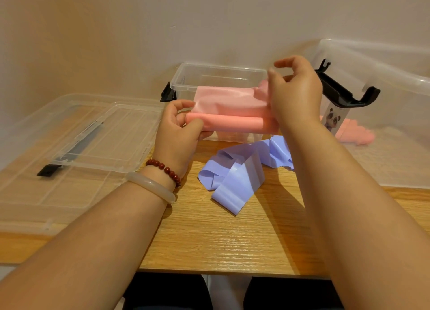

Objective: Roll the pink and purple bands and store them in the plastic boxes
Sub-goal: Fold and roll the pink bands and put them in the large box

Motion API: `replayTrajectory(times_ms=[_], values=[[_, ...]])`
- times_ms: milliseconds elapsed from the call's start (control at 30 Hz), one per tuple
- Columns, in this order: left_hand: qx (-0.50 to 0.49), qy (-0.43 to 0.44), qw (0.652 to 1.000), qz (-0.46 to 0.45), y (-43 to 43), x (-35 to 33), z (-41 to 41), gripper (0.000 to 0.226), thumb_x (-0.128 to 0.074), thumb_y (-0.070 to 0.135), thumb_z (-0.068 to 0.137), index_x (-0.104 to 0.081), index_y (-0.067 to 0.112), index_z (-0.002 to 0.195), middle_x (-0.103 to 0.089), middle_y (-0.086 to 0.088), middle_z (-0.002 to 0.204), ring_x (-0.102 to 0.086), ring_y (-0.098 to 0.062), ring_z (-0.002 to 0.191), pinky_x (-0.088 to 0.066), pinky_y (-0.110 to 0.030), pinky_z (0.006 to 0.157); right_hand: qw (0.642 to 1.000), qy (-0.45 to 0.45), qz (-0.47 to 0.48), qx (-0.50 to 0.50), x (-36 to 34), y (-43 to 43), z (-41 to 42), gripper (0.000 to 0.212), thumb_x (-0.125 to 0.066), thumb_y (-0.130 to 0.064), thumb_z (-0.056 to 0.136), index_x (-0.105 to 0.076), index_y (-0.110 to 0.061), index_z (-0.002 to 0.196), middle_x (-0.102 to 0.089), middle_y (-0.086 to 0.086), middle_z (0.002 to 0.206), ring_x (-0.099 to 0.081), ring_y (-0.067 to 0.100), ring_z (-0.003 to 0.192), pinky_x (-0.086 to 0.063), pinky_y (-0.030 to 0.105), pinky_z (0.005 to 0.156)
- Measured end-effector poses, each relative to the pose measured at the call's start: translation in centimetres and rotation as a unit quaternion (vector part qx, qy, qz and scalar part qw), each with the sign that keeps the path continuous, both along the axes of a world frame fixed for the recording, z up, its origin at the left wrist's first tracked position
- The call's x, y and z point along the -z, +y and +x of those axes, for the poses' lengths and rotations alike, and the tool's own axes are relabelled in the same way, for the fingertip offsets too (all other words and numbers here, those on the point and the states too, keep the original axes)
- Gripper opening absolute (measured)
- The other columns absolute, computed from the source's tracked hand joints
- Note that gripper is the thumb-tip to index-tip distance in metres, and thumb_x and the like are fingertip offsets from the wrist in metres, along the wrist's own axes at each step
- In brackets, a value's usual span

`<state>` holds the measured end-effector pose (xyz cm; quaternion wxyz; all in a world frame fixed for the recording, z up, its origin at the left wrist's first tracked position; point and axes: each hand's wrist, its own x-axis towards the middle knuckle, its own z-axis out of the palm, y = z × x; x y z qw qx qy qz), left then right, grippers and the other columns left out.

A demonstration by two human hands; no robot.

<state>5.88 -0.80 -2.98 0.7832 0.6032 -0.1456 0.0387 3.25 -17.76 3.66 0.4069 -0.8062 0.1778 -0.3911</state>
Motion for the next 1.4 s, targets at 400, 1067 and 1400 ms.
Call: replayTrajectory(times_ms=[400,1067,1400], values=[[-0.024,-0.031,0.999,-0.032,0.0,0.1,0.1,0.035,-0.048,-0.012,0.086,-0.049,0.020,0.098,-0.062,-0.008,0.094,-0.064,-0.014,0.086,-0.055,-0.022,0.070,0.988,-0.121,0.086,-0.043,-1.3,-0.1,1.1,0.016,-0.065,-0.015,0.089,-0.072,-0.030,0.089,-0.067,-0.017,0.080,-0.062,-0.003,0.076,-0.050,0.016,0.078],[-0.036,0.014,0.999,-0.006,-0.1,0.3,0.4,0.030,-0.044,-0.009,0.088,-0.049,0.019,0.097,-0.060,-0.005,0.090,-0.063,-0.002,0.068,-0.054,-0.021,0.063,0.999,0.010,0.018,-0.050,5.2,0.7,-2.3,0.028,-0.067,-0.045,0.088,-0.050,-0.029,0.103,-0.056,-0.013,0.087,-0.053,0.001,0.077,-0.041,0.014,0.059],[-0.020,-0.008,0.999,-0.029,0.1,0.3,0.5,0.026,-0.042,-0.005,0.082,-0.054,0.018,0.089,-0.051,-0.003,0.078,-0.057,-0.005,0.062,-0.051,-0.024,0.057,0.971,-0.030,0.184,-0.150,5.2,-0.2,-3.1,0.014,-0.067,-0.046,0.088,-0.065,-0.035,0.098,-0.064,-0.011,0.091,-0.065,0.016,0.087,-0.060,0.040,0.075]])
